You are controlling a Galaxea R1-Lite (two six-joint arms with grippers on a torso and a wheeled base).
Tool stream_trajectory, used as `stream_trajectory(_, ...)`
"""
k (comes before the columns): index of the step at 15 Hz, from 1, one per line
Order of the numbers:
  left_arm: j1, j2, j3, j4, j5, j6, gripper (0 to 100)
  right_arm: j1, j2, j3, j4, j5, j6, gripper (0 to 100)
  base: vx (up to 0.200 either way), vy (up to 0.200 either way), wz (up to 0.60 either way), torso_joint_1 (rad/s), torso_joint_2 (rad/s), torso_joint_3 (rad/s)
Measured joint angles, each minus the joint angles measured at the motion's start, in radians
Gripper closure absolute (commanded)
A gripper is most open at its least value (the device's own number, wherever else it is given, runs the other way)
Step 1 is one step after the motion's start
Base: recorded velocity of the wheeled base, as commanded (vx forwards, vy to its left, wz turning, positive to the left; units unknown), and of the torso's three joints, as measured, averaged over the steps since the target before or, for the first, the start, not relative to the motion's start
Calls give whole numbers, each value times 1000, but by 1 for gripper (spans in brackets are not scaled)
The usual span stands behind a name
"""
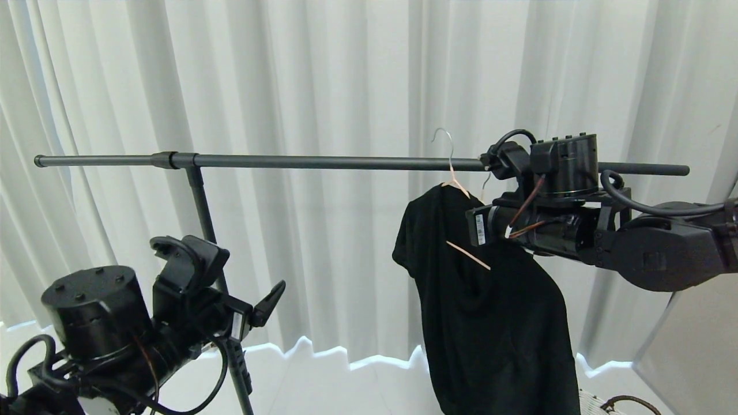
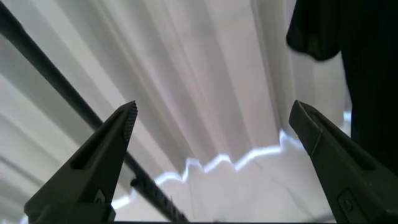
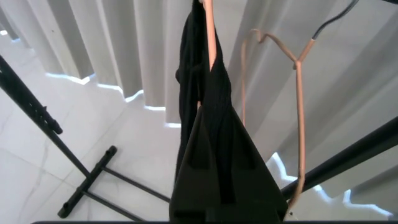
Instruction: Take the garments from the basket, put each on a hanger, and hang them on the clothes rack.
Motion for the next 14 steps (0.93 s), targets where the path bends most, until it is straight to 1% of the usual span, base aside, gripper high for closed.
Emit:
stream_trajectory(2, 5, -101, -161, 402, -8, -66, 0, -1, 7, -1, 0, -3, 1, 100, 0, 0, 0, 0, 0, 0)
stream_trajectory(3, -2, -166, -254, 668, -28, -111, 0, -3, 14, -1, 0, -9, 0, 100, 0, 0, 0, 0, 0, 0)
stream_trajectory(4, -12, -233, -350, 905, -61, -150, 0, -8, 22, -5, 0, -14, 1, 100, 0, 0, 0, 0, 0, 0)
stream_trajectory(5, -20, -292, -423, 1078, -99, -177, 0, -14, 29, -10, 0, -18, 1, 100, 0, 0, 0, 0, 0, 0)
stream_trajectory(6, -27, -358, -497, 1185, -136, -198, 0, -20, 39, -17, 0, -20, 1, 100, 0, 0, 0, 0, 0, 0)
stream_trajectory(7, -33, -410, -535, 1226, -161, -208, 0, -26, 53, -29, 1, -21, 1, 100, 0, 0, 0, 0, 0, 0)
stream_trajectory(8, -36, -452, -537, 1248, -177, -206, 0, -36, 69, -45, 1, -23, 1, 100, 0, 0, 0, 0, 0, 0)
stream_trajectory(11, -79, -567, -454, 1273, -200, -176, 0, -55, 119, -99, 37, -25, 2, 100, 0, 0, 0, 0, 0, 0)
stream_trajectory(14, -117, -633, -419, 1274, -202, -174, 0, -56, 156, -129, 50, -24, 2, 100, 0, 0, 0, 0, 0, 0)
